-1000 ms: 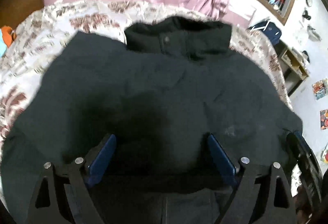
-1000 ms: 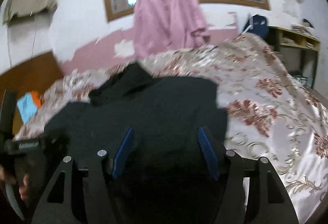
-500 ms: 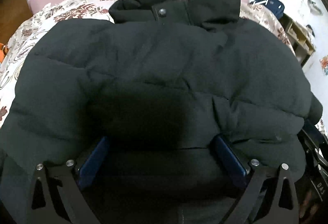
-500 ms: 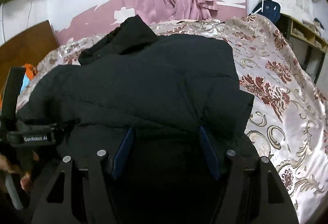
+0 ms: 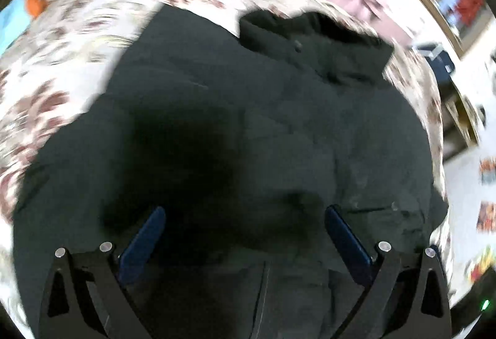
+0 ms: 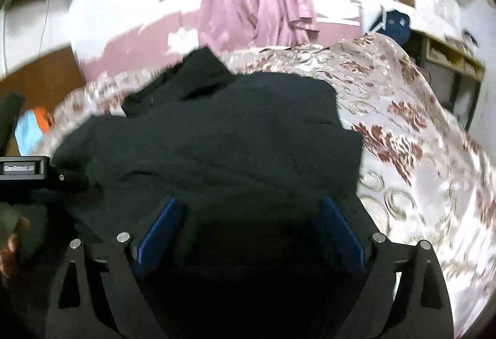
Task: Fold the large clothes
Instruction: 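Grasp the jacket hem with both tools and lift it toward the collar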
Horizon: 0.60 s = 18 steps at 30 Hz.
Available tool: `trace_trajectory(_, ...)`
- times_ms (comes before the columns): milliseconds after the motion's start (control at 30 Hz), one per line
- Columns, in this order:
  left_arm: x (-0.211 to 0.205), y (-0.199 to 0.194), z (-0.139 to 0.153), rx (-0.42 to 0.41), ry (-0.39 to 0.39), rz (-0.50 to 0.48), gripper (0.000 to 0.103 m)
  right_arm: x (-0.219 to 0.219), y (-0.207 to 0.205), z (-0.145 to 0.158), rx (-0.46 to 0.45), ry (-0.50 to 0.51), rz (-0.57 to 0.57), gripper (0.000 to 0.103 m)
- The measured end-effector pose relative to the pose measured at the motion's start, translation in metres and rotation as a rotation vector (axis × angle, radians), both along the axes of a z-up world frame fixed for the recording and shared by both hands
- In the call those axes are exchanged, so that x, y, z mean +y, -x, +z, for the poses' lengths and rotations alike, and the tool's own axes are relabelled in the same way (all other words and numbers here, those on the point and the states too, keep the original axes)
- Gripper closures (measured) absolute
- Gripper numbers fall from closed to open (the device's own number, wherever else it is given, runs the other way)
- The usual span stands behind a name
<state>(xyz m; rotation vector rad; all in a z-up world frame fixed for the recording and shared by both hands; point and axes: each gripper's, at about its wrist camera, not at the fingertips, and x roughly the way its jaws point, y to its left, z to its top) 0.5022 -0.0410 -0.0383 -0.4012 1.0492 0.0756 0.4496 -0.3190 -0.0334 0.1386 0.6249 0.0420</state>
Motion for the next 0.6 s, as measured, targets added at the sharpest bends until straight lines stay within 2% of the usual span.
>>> trace_trajectory(100,0.012,0.009,0.02,-0.023,0.0,0.045,0.0,-0.004,0.026,0.01,-0.014,-0.047,0.007,0.008)
trace_trajectory(133,0.013,0.009,0.024,-0.03,-0.005,0.041,0.0,-0.003,0.036,0.014,-0.026,-0.046,0.013,0.003)
trace_trajectory(167,0.014,0.01,0.028,-0.038,-0.018,0.03,0.0,-0.003,0.045,0.018,-0.039,-0.039,0.011,0.002)
trace_trajectory(267,0.017,0.011,0.04,-0.096,-0.108,-0.021,0.0,-0.004,0.062,0.023,-0.07,-0.04,-0.021,0.002)
trace_trajectory(333,0.026,0.008,0.04,-0.13,-0.135,-0.051,0.0,-0.008,0.068,0.026,-0.088,-0.054,-0.043,0.002)
trace_trajectory(500,0.05,-0.016,0.016,-0.173,-0.079,-0.113,0.0,-0.004,0.067,0.028,-0.142,-0.053,-0.129,0.002)
trace_trajectory(600,0.055,-0.032,0.005,-0.172,-0.054,-0.178,0.0,0.007,0.058,0.033,-0.144,-0.006,-0.107,0.002)
